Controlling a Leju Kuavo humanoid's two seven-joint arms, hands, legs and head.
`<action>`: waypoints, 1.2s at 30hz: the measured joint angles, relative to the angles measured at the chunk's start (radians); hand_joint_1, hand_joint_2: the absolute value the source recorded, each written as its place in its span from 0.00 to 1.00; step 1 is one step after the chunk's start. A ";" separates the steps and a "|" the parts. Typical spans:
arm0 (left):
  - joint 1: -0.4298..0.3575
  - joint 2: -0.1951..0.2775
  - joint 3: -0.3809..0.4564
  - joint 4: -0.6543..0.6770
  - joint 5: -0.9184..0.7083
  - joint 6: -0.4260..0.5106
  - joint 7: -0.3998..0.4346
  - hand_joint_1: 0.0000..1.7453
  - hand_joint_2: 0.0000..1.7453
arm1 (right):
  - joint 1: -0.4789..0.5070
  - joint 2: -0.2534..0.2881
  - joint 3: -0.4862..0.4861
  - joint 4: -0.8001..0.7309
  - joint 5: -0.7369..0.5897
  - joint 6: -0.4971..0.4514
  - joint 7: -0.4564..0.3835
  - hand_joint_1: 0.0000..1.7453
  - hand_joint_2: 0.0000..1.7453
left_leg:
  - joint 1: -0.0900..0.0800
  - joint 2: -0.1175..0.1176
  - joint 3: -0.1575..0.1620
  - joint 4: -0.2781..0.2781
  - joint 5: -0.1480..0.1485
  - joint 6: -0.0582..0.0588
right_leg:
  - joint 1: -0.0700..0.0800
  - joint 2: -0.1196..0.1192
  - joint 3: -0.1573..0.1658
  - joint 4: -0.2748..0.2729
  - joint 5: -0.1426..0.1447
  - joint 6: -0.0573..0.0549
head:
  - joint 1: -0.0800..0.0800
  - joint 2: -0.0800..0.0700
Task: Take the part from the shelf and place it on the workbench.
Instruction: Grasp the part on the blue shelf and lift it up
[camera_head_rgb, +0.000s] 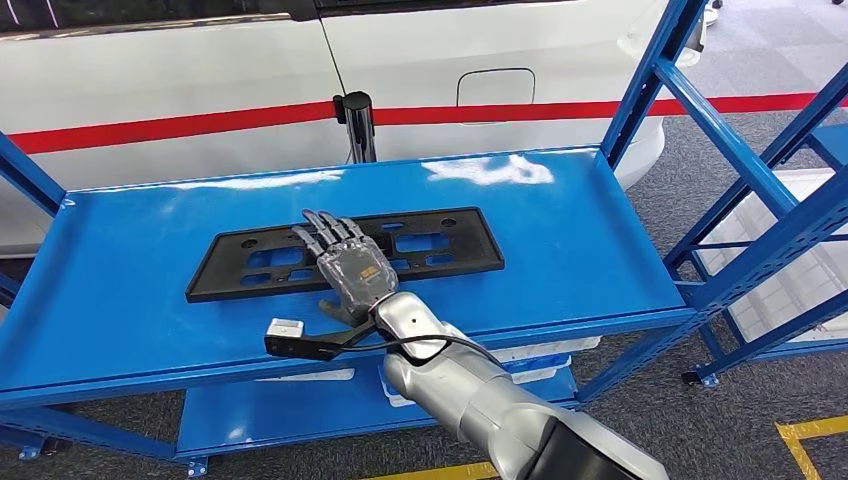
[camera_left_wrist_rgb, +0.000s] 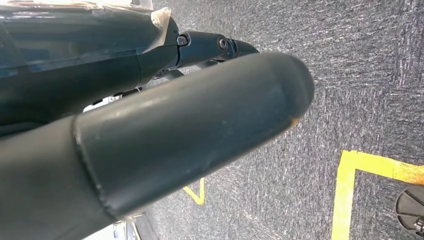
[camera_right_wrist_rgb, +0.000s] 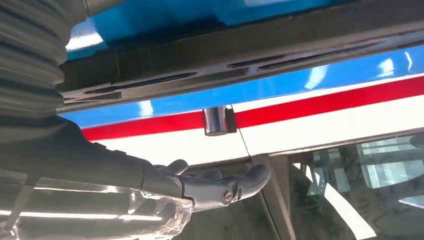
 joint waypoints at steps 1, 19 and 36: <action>0.000 0.000 0.000 0.000 0.000 0.001 0.000 0.00 0.00 | 0.000 0.000 0.005 0.001 0.008 0.000 0.007 0.00 1.00 | 0.000 0.000 0.000 0.000 0.000 0.000 | 0.000 0.000 0.000 0.000 0.000 0.000 | 0.000 0.000; 0.000 0.000 0.000 0.000 0.000 0.008 -0.004 0.00 0.00 | -0.007 0.000 0.049 0.024 0.073 0.003 0.053 0.99 1.00 | 0.000 0.000 0.000 0.000 0.000 0.000 | 0.000 0.000 0.000 0.000 0.000 0.000 | 0.000 0.000; 0.000 -0.001 0.000 0.000 0.000 0.012 -0.014 0.00 0.00 | -0.025 0.000 0.080 0.031 0.134 -0.002 0.080 1.00 1.00 | 0.000 0.000 0.000 0.000 0.000 0.000 | 0.000 0.000 0.000 0.000 0.000 0.000 | 0.000 0.000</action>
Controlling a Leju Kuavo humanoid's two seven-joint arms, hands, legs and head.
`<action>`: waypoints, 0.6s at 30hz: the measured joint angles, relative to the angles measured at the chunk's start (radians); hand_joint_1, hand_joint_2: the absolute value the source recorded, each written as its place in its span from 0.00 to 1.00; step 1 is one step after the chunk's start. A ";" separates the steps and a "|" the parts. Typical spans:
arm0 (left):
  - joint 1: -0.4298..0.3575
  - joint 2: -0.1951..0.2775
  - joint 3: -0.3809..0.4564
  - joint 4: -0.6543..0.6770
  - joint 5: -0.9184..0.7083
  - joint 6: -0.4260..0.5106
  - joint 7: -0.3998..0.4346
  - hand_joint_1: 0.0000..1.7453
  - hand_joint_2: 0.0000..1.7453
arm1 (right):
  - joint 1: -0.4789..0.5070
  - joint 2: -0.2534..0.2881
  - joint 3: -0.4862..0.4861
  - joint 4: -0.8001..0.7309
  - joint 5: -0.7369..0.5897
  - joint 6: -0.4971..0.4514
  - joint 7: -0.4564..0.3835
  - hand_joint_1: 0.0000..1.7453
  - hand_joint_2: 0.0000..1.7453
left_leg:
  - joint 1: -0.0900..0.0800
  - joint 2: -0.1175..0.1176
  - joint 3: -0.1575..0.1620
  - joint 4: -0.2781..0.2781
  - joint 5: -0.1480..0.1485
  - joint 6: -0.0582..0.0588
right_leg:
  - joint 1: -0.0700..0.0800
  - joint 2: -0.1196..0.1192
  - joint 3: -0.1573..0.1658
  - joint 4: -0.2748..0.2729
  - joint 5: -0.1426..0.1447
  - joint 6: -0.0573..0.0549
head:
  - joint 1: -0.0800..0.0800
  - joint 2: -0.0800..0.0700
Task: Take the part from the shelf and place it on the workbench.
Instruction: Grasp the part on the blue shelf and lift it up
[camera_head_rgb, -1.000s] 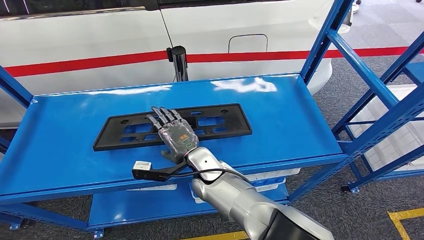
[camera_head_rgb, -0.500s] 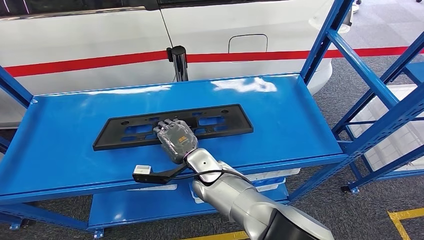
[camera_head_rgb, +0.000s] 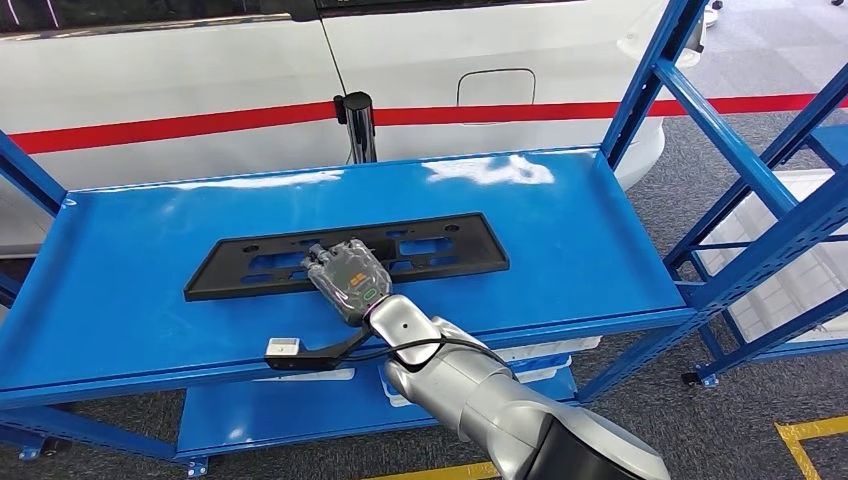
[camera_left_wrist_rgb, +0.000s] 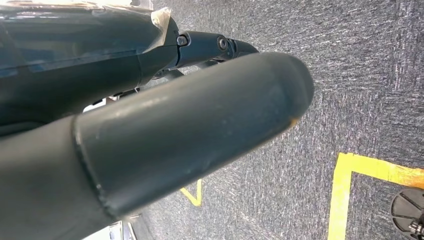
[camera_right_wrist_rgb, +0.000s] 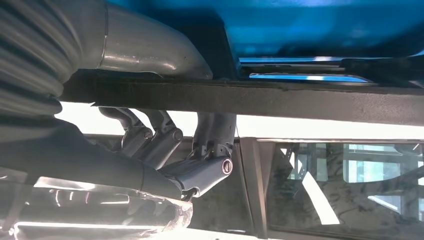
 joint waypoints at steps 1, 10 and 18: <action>0.000 0.000 0.000 0.000 0.000 0.002 -0.007 0.00 0.00 | -0.001 0.000 0.001 0.001 0.008 -0.006 0.004 1.00 1.00 | 0.000 0.000 0.000 0.000 0.000 0.000 | 0.000 0.000 0.000 0.000 0.000 0.000 | 0.000 0.000; 0.005 0.002 0.051 0.001 0.109 0.016 -0.422 0.00 0.00 | 0.001 -0.013 -0.046 -0.051 0.254 -0.107 0.062 1.00 1.00 | 0.000 0.000 0.000 0.000 0.000 0.000 | 0.000 0.000 0.000 0.000 0.000 0.000 | 0.000 0.000; 0.021 0.019 0.120 0.006 0.159 -0.126 -0.592 0.00 1.00 | 0.093 -0.032 -0.269 -0.383 0.422 -0.111 -0.066 1.00 1.00 | 0.001 0.000 -0.003 0.000 0.000 0.000 | 0.000 -0.001 -0.003 0.000 0.000 0.000 | 0.000 0.000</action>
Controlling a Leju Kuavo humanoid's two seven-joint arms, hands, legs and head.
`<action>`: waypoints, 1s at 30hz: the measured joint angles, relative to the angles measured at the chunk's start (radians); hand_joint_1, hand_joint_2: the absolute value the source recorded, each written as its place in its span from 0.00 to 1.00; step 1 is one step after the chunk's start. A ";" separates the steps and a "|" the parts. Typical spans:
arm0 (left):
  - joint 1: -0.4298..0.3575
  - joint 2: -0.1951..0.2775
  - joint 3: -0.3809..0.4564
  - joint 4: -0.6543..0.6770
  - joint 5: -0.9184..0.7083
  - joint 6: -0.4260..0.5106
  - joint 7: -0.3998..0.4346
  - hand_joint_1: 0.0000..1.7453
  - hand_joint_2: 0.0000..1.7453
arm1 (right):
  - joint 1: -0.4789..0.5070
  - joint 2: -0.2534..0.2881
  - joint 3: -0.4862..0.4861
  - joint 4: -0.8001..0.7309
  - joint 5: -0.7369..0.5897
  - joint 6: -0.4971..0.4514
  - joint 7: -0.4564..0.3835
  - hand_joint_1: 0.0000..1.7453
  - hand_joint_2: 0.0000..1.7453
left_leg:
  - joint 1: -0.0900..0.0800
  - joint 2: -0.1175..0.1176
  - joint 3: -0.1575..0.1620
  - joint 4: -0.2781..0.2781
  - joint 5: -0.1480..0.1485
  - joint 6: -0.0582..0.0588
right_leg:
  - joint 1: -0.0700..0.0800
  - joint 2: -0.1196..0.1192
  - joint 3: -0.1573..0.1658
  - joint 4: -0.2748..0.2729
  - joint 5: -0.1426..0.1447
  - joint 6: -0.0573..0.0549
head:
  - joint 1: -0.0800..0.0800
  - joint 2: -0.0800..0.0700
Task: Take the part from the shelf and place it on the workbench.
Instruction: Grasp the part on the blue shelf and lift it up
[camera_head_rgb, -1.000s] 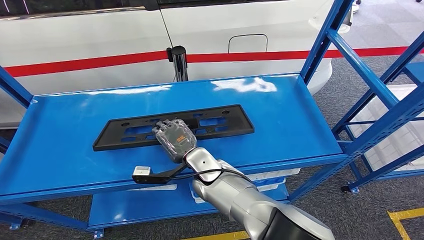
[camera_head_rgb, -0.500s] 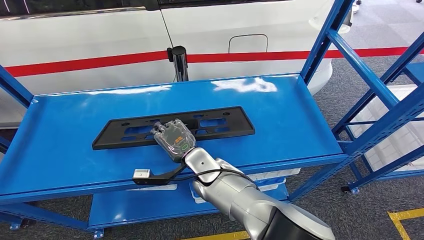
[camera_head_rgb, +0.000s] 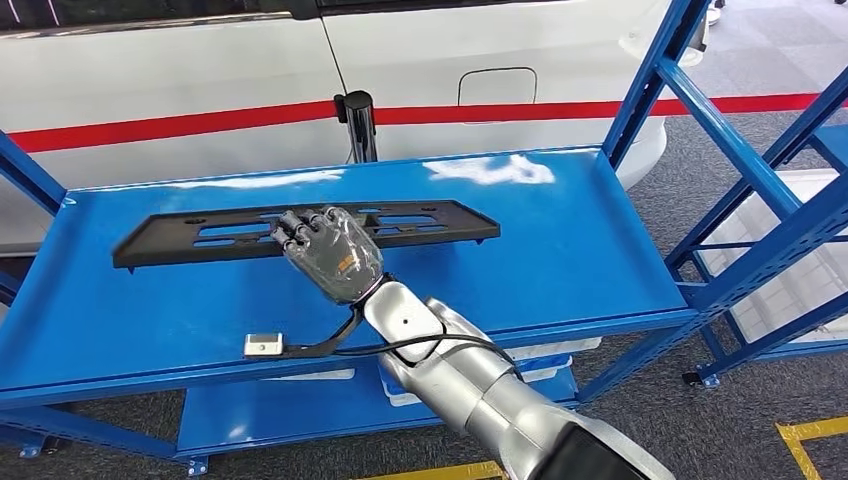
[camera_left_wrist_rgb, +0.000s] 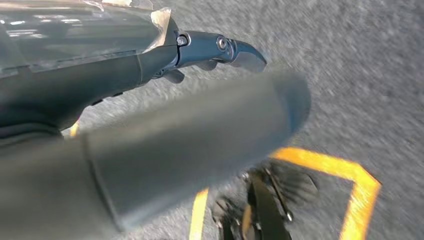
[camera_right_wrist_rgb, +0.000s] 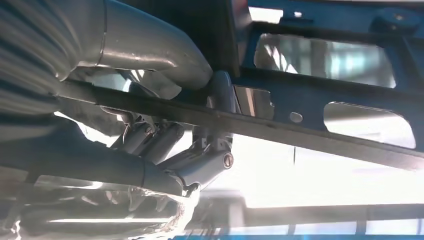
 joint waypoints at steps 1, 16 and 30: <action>0.001 0.001 0.004 0.001 0.002 -0.022 -0.009 0.00 1.00 | 0.020 0.001 -0.037 -0.066 0.003 -0.001 -0.036 1.00 1.00 | 0.000 0.000 0.000 0.000 0.000 0.000 | 0.000 0.000 0.000 0.000 0.000 0.000 | 0.000 0.000; 0.004 0.015 0.016 0.003 -0.006 -0.166 -0.100 0.00 1.00 | 0.137 0.032 -0.317 -0.585 -0.085 -0.005 -0.274 1.00 1.00 | 0.000 0.000 0.001 0.000 0.000 0.000 | 0.000 0.000 0.001 0.000 -0.001 0.003 | 0.000 0.000; -0.006 0.010 0.032 0.003 0.020 -0.101 -0.005 0.00 1.00 | 0.149 0.014 -0.314 -0.638 -0.473 0.011 -0.253 1.00 1.00 | 0.000 0.000 0.000 0.000 0.000 0.000 | 0.000 0.000 0.001 0.000 -0.002 0.003 | 0.000 0.000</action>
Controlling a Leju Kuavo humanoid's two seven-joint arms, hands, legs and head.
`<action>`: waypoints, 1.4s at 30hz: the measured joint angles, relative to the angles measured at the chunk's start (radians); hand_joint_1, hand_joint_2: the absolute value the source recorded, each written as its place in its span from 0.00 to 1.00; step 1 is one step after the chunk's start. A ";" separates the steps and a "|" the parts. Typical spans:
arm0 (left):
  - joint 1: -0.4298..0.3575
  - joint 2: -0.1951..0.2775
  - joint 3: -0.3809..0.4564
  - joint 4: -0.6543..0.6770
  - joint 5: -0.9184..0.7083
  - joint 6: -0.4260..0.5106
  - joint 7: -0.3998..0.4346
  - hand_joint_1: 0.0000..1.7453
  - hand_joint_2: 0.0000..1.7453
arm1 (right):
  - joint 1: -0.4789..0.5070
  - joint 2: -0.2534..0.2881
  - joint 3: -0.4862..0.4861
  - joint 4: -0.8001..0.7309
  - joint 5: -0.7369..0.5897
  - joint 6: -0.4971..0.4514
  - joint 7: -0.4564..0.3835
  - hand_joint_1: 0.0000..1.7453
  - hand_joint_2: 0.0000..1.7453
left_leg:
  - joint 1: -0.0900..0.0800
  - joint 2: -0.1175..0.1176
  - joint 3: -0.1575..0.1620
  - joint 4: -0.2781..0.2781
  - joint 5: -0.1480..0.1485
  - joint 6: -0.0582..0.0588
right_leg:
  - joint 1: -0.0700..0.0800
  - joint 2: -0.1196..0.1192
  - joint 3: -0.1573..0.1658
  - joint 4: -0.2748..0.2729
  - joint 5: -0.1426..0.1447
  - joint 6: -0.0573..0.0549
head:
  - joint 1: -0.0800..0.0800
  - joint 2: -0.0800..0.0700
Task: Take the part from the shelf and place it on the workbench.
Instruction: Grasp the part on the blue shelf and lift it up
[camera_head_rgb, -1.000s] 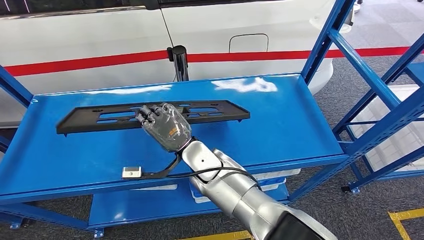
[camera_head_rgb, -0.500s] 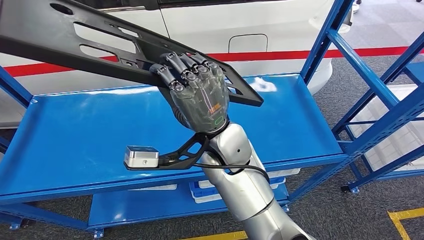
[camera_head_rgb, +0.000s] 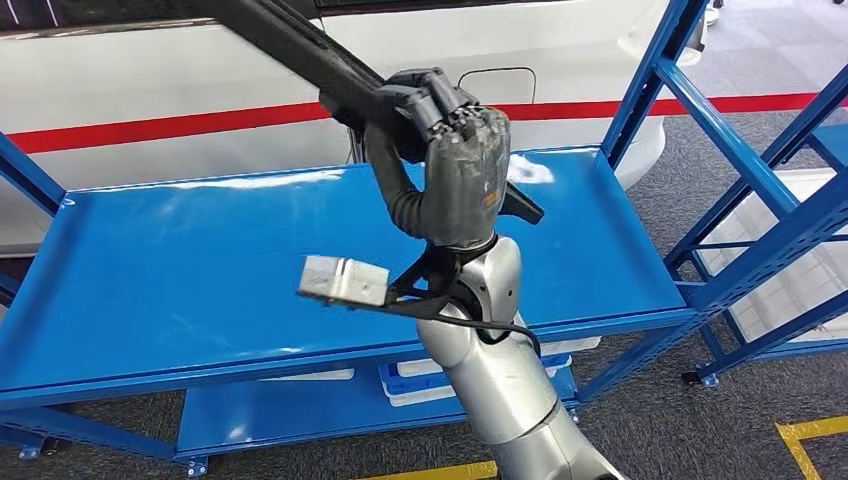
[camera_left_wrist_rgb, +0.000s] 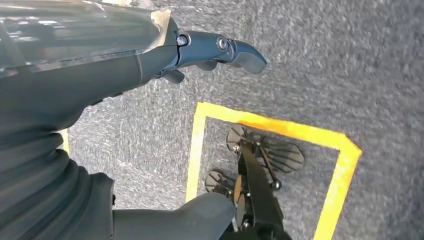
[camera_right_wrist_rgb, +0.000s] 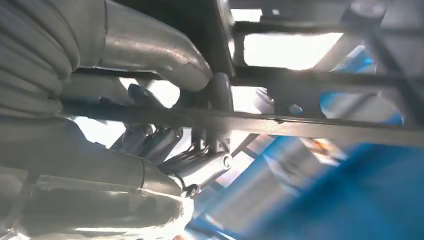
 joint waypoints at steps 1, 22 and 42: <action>-0.001 -0.001 0.002 0.000 0.003 0.008 0.011 0.00 1.00 | 0.000 -0.008 0.014 0.001 -0.064 0.009 0.006 1.00 1.00 | -0.001 0.000 0.000 0.001 -0.001 0.001 | -0.001 0.000 0.000 0.000 0.000 0.001 | 0.000 0.000; -0.007 -0.007 0.051 0.000 0.033 0.098 0.179 0.00 1.00 | -0.011 -0.076 0.136 -0.018 -0.639 0.211 -0.013 1.00 1.00 | -0.001 0.006 0.001 -0.009 0.011 0.038 | -0.011 -0.001 -0.087 0.207 -0.100 0.005 | 0.004 0.000; -0.011 -0.003 0.051 0.002 0.032 0.088 0.209 0.00 1.00 | -0.033 -0.115 0.158 -0.030 -0.775 0.242 -0.014 1.00 1.00 | 0.004 0.005 0.093 -0.001 -0.069 0.003 | -0.005 -0.004 -0.059 0.028 0.054 0.004 | -0.007 0.000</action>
